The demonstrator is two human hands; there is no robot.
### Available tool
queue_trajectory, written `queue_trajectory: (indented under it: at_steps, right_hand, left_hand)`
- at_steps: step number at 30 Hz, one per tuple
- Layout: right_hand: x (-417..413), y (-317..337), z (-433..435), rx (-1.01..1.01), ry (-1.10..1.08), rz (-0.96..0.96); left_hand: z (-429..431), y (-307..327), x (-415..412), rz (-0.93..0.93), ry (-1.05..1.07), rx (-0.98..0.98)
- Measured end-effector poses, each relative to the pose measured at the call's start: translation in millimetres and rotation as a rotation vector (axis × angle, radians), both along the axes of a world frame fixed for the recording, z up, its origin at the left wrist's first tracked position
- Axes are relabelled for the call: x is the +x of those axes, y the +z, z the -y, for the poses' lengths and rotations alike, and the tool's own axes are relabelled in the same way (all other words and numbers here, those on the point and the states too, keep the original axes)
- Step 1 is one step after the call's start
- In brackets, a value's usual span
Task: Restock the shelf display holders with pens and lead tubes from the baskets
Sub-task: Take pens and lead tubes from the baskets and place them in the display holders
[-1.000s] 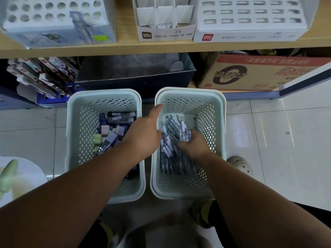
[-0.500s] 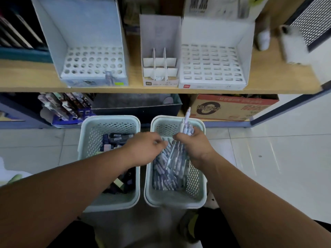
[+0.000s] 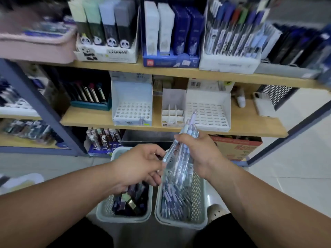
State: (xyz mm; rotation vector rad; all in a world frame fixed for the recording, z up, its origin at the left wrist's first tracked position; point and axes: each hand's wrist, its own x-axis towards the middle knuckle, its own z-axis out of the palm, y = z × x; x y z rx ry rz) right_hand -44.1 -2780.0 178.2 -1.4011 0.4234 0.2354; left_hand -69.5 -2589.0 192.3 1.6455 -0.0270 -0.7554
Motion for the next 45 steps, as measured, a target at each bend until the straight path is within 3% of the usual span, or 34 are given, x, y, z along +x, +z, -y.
queue_trajectory:
  at_steps: [8, 20, 25, 31, 38, 45]
  right_hand:
    - [26, 9, -41, 0.167, -0.038, -0.081]
    - [81, -24, -66, 0.188, -0.069, -0.144]
    - [95, -32, -74, 0.127, -0.054, -0.16]
    - [105, -40, -81, 0.069, -0.029, -0.162]
    - [106, -43, -84, 0.045, 0.022, -0.161]
    - [108, -49, -79, 0.001, 0.039, -0.157]
  left_hand:
    - [-31, 5, 11, 0.108, 0.224, -0.099]
    - [-91, -21, 104, 0.238, 0.519, -0.037]
    - [-127, -39, 140, 0.3, 0.704, 0.151]
    - [-137, -44, 160, 0.487, 0.846, 0.194]
    - [-131, -42, 167, 0.815, 0.817, 0.574]
    - [-120, -38, 177, 0.927, 0.885, 0.627]
